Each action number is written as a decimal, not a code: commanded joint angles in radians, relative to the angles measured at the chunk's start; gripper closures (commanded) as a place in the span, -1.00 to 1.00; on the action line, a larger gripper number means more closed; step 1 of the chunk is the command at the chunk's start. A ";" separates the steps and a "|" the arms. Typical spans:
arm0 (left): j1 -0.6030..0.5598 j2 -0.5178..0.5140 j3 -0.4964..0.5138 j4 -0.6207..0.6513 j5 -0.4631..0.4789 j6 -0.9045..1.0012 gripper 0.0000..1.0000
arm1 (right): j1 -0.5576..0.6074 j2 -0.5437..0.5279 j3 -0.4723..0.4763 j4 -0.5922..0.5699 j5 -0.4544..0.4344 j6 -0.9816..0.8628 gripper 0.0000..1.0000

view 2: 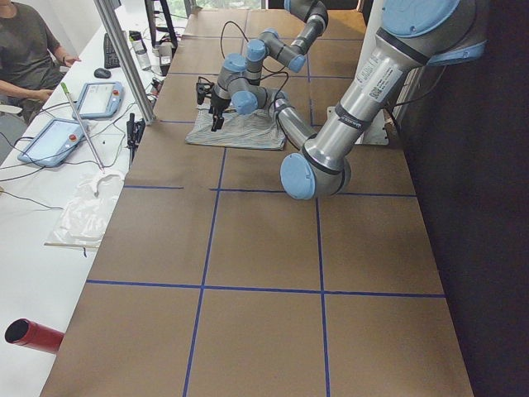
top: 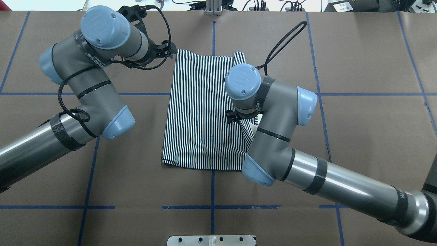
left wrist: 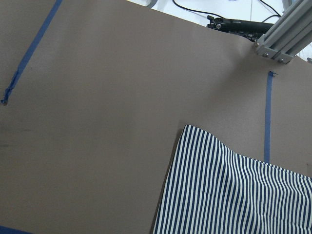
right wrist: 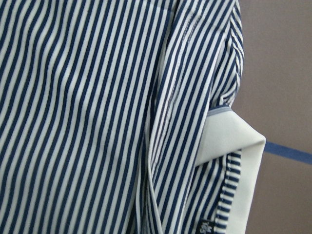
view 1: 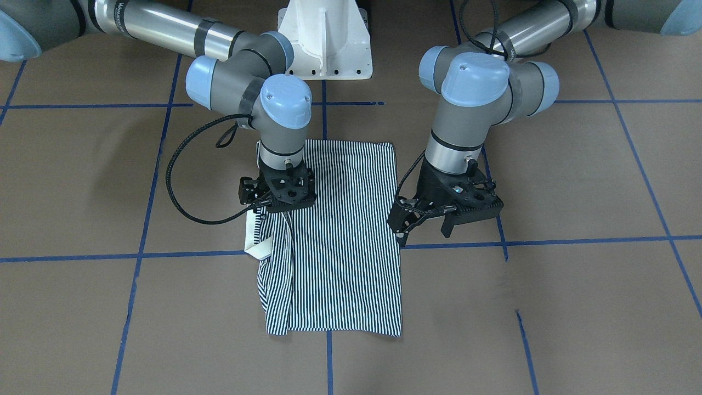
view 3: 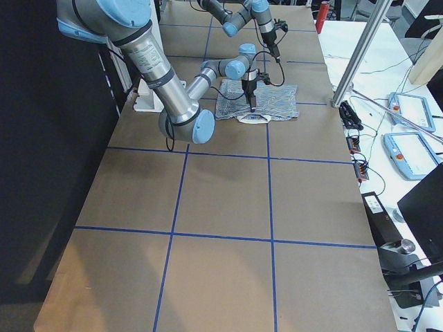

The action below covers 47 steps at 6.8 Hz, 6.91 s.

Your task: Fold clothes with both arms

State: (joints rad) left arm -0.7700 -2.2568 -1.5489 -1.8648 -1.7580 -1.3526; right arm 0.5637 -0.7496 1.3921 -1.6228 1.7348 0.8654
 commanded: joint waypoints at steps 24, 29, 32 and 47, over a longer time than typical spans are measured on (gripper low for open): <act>-0.049 0.232 -0.247 0.096 -0.098 0.220 -1.00 | 0.107 0.167 -0.346 0.076 0.037 -0.195 -1.00; -0.046 0.227 -0.249 0.096 -0.100 0.211 -1.00 | 0.267 0.009 -0.351 0.209 0.076 -0.447 -1.00; -0.049 0.223 -0.255 0.096 -0.148 0.202 -1.00 | 0.323 0.001 -0.250 0.209 0.274 -0.413 -1.00; 0.388 0.125 -0.177 0.292 0.066 -0.545 -0.85 | 0.234 -0.215 0.338 -0.005 0.405 0.030 -1.00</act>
State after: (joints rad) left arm -0.3881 -2.1335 -1.7258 -1.5727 -1.6920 -1.8976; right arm 0.7981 -0.9654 1.7304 -1.6275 2.1399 0.8954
